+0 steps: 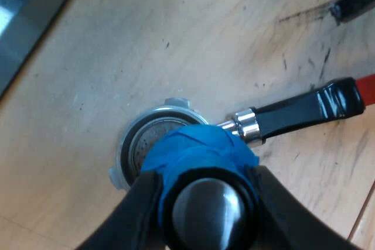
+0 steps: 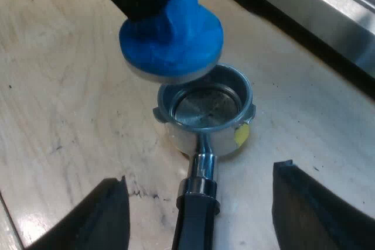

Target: Grind coffee beans and then tamp

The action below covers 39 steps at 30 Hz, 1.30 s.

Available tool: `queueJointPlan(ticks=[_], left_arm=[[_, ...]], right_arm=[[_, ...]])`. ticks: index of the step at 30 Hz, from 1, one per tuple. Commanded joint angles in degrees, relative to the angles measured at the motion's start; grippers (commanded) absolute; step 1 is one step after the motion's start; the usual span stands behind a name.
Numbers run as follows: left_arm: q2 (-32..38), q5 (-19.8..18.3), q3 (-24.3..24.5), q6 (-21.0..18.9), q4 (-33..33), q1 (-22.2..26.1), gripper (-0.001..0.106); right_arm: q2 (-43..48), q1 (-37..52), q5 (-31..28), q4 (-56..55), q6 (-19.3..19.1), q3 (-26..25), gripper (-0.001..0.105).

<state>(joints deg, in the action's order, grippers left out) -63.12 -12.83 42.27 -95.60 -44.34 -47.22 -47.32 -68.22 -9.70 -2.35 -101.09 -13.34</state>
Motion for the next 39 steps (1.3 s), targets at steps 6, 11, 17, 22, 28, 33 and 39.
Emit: queueJointPlan(ticks=[6,11,17,22,28,33,39], left_arm=[[-1.97,0.60,-0.01,0.18,1.03,-0.21,0.000],[-3.66,0.60,-0.01,0.18,1.04,-0.21,0.000],[-4.99,0.86,-0.01,0.18,2.94,-0.21,0.000],[-5.03,3.90,-0.01,0.18,3.15,-0.09,0.000],[-5.03,3.35,-0.53,0.18,4.85,0.08,0.000],[-5.03,3.11,-1.54,0.18,5.15,0.08,0.000],[-5.03,3.11,-2.01,0.18,6.18,0.08,0.000]], right_arm=[[0.54,0.02,0.15,0.84,-0.29,-0.13,0.055],[0.54,0.02,0.15,0.84,-0.29,-0.13,0.055],[0.54,0.02,0.15,0.84,-0.29,-0.13,0.055],[0.54,0.02,0.15,0.84,-0.29,-0.13,0.055],[0.54,0.02,0.15,0.84,-0.29,-0.13,0.055],[0.54,0.02,0.15,0.84,-0.29,-0.13,0.055],[0.54,0.02,0.15,0.84,-0.29,-0.13,0.055]])
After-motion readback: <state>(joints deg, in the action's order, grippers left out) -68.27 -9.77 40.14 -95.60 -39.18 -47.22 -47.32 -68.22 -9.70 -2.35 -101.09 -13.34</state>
